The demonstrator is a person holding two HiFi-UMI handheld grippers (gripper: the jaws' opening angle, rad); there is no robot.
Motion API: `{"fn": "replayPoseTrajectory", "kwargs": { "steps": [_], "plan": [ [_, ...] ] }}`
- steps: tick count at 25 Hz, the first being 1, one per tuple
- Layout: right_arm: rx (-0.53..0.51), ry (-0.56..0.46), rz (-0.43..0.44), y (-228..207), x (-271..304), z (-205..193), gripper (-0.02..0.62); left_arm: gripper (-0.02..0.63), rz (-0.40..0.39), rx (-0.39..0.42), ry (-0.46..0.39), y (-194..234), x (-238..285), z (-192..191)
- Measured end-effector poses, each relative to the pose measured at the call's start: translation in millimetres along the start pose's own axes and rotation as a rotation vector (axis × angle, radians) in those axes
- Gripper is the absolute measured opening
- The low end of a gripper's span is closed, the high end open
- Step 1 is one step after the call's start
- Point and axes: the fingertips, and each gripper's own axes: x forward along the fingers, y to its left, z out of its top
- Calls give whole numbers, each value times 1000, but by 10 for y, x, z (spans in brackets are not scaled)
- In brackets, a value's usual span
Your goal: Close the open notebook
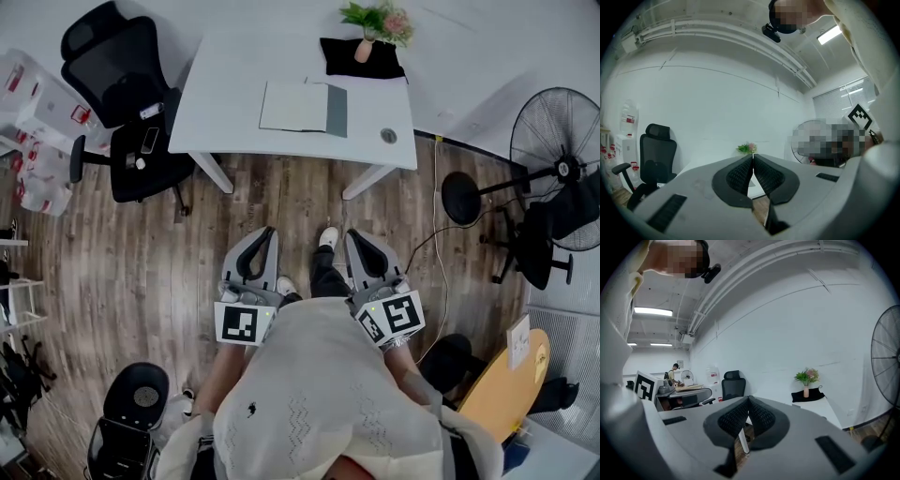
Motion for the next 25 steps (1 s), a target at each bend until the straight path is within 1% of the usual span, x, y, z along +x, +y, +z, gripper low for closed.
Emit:
{"fn": "replayPoseTrajectory", "kwargs": {
  "steps": [5, 8, 12, 18, 25],
  "plan": [
    [10, 24, 35, -125, 228, -21, 2, 17, 29, 6, 24, 79, 156, -33],
    [18, 34, 64, -179, 400, -23, 2, 17, 50, 24, 44, 143, 260, -82],
    [14, 37, 108, -280, 625, 28, 2, 17, 78, 48, 50, 203, 470, -67],
    [11, 26, 143, -602, 933, 194, 2, 17, 115, 51, 54, 272, 868, 6],
    [0, 16, 174, -1037, 1143, 370, 2, 17, 137, 62, 43, 211, 1330, 73]
  ]
}}
